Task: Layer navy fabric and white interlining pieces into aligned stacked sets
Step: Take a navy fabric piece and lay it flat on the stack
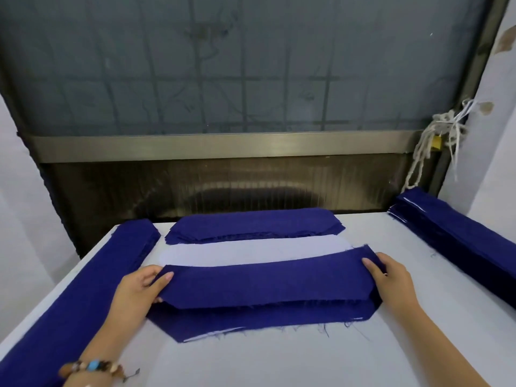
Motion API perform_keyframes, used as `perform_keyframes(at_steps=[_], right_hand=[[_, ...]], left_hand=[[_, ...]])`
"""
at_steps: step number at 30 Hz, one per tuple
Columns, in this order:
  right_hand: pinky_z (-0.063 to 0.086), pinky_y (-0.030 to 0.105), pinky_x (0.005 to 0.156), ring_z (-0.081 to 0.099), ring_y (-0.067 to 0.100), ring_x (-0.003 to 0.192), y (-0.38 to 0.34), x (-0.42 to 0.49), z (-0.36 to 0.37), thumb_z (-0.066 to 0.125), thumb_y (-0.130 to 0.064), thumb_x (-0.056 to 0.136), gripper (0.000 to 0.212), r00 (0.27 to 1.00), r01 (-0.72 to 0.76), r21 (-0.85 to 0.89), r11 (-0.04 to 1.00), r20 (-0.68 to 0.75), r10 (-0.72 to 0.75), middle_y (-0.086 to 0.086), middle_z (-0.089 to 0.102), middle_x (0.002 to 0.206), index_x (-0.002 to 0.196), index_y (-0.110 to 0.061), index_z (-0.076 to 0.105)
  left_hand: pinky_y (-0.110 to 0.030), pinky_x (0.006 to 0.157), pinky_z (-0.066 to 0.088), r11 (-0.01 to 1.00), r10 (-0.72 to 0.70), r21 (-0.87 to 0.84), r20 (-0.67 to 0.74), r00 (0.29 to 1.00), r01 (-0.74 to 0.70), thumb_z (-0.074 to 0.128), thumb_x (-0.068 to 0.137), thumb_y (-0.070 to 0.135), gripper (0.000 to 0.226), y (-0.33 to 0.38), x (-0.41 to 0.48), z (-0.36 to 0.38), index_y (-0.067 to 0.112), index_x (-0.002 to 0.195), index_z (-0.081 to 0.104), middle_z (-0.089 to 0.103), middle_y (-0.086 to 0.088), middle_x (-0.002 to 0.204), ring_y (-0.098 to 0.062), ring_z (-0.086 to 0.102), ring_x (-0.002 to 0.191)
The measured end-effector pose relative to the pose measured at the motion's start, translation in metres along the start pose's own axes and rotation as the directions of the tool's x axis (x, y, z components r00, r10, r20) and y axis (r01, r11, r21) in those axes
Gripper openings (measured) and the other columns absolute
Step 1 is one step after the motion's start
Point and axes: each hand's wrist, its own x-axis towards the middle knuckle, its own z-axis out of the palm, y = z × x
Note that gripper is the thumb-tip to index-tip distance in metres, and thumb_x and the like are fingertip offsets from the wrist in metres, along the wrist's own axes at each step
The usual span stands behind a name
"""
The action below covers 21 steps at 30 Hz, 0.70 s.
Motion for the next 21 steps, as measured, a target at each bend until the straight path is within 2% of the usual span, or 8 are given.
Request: perform_keyframes(at_steps=[2, 5, 8, 12, 16, 19, 21], right_hand=[[0.042, 0.029, 0.065, 0.059, 0.013, 0.076, 0.0003, -0.0009, -0.0002, 0.056, -0.020, 0.095, 0.012, 1.000, 0.009, 0.004, 1.000, -0.008, -0.009, -0.005, 0.067, 0.080, 0.085, -0.018, 0.062], [0.041, 0.024, 0.063, 0.058, 0.010, 0.073, 0.0015, -0.0026, -0.0012, 0.053, -0.021, 0.097, 0.018, 0.999, 0.030, 0.000, 1.000, -0.018, -0.030, -0.009, 0.065, 0.075, 0.081, -0.021, 0.060], [0.039, 0.023, 0.061, 0.056, 0.011, 0.071, 0.0002, -0.0023, -0.0019, 0.050, -0.018, 0.098, 0.022, 1.000, 0.018, -0.019, 1.000, -0.021, -0.018, -0.007, 0.063, 0.072, 0.078, -0.019, 0.058], [0.039, 0.030, 0.061, 0.054, 0.024, 0.068, 0.0018, -0.0028, -0.0044, 0.047, -0.016, 0.099, 0.027, 1.000, -0.030, -0.073, 0.997, -0.004, 0.030, 0.002, 0.060, 0.068, 0.073, -0.013, 0.054], [0.039, 0.027, 0.057, 0.055, 0.020, 0.065, 0.0069, -0.0045, -0.0066, 0.050, -0.020, 0.097, 0.026, 0.992, -0.070, -0.240, 0.968, 0.086, 0.093, -0.001, 0.061, 0.066, 0.071, -0.016, 0.055], [0.045, 0.030, 0.061, 0.059, 0.016, 0.069, 0.0068, -0.0054, -0.0061, 0.057, -0.026, 0.092, 0.016, 0.993, -0.078, -0.229, 0.970, 0.066, 0.095, -0.005, 0.064, 0.071, 0.077, -0.021, 0.060], [0.049, 0.033, 0.066, 0.061, 0.016, 0.073, 0.0063, -0.0052, -0.0057, 0.061, -0.032, 0.090, 0.012, 0.994, -0.084, -0.202, 0.976, 0.045, 0.095, -0.006, 0.065, 0.075, 0.080, -0.026, 0.061]], left_hand=[[-0.017, 0.049, 0.047, 1.000, -0.010, -0.020, 0.021, 1.000, 0.011, 0.067, 0.089, 0.014, 0.007, -0.0008, -0.0009, -0.0016, 0.012, 0.083, 0.071, 0.069, -0.008, 0.068, -0.010, 0.054, 0.052], [-0.022, 0.054, 0.049, 0.999, -0.039, -0.023, 0.051, 0.998, 0.040, 0.068, 0.088, 0.016, 0.006, -0.0031, -0.0007, -0.0037, 0.011, 0.086, 0.071, 0.069, -0.018, 0.077, -0.021, 0.058, 0.062], [-0.021, 0.052, 0.050, 0.999, -0.035, -0.018, 0.069, 0.997, 0.036, 0.067, 0.088, 0.011, 0.004, -0.0023, -0.0009, -0.0046, 0.008, 0.087, 0.070, 0.071, -0.018, 0.081, -0.026, 0.059, 0.064], [-0.018, 0.048, 0.050, 0.994, -0.014, 0.108, 0.123, 0.992, 0.000, 0.066, 0.089, 0.006, 0.006, -0.0009, -0.0027, -0.0057, 0.007, 0.083, 0.067, 0.073, -0.007, 0.075, -0.015, 0.060, 0.052], [-0.020, 0.045, 0.049, 0.968, -0.020, 0.251, 0.203, 0.979, -0.032, 0.066, 0.088, 0.004, 0.010, -0.0023, -0.0055, -0.0054, 0.008, 0.080, 0.064, 0.072, -0.005, 0.072, -0.016, 0.061, 0.053], [-0.016, 0.051, 0.048, 0.941, 0.029, 0.328, 0.179, 0.983, -0.087, 0.073, 0.084, 0.019, 0.008, -0.0003, -0.0096, -0.0029, 0.019, 0.079, 0.067, 0.072, 0.003, 0.075, -0.008, 0.062, 0.061], [-0.015, 0.053, 0.042, 0.891, 0.074, 0.435, 0.143, 0.987, -0.130, 0.074, 0.081, 0.033, 0.016, 0.0007, -0.0094, -0.0042, 0.023, 0.074, 0.064, 0.066, -0.001, 0.068, -0.007, 0.053, 0.059]])
